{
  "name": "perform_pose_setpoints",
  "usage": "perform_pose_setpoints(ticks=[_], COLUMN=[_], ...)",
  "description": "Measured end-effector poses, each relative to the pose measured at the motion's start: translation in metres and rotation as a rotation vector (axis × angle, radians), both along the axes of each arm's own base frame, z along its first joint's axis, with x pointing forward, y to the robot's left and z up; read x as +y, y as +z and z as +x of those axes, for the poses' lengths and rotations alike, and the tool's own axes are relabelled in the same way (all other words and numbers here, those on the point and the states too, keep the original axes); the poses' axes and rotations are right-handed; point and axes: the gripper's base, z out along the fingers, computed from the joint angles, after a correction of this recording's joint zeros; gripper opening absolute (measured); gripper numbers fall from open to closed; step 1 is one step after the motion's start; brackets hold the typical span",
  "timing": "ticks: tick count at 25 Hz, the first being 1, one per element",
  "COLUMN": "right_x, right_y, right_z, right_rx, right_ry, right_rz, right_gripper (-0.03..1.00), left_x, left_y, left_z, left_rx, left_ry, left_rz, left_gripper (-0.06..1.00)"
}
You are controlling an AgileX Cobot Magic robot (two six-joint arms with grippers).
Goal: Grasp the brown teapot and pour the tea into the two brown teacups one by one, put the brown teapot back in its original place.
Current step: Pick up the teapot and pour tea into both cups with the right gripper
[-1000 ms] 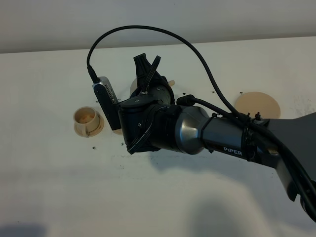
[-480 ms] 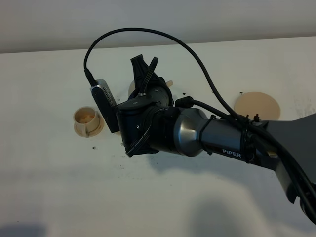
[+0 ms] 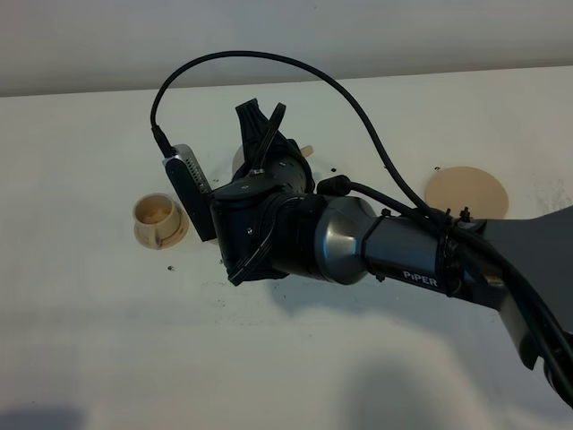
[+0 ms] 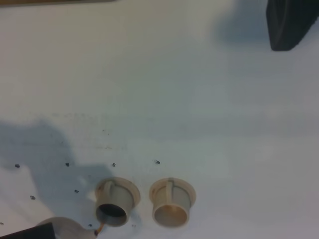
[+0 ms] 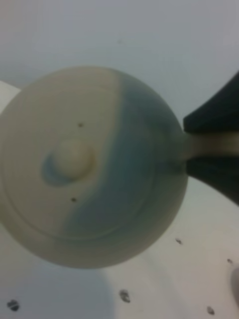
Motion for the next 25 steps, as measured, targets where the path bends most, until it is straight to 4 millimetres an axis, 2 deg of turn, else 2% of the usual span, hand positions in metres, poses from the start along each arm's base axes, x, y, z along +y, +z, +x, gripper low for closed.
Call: perform_pose_setpoints(ticks=[14, 25], right_x=[-0.0003, 0.0019], right_y=[-0.0003, -0.0031], right_z=[-0.0002, -0.0019], right_rx=[0.004, 0.024], right_ry=[0.0, -0.063], right_rz=[-0.006, 0.124], right_gripper=[0.1, 0.1], left_x=[0.0, 0.0], left_y=[0.0, 0.0], left_z=[0.0, 0.0], left_rx=[0.0, 0.0], left_ry=[0.0, 0.0], left_rz=[0.0, 0.0], left_gripper=[0.33, 0.33])
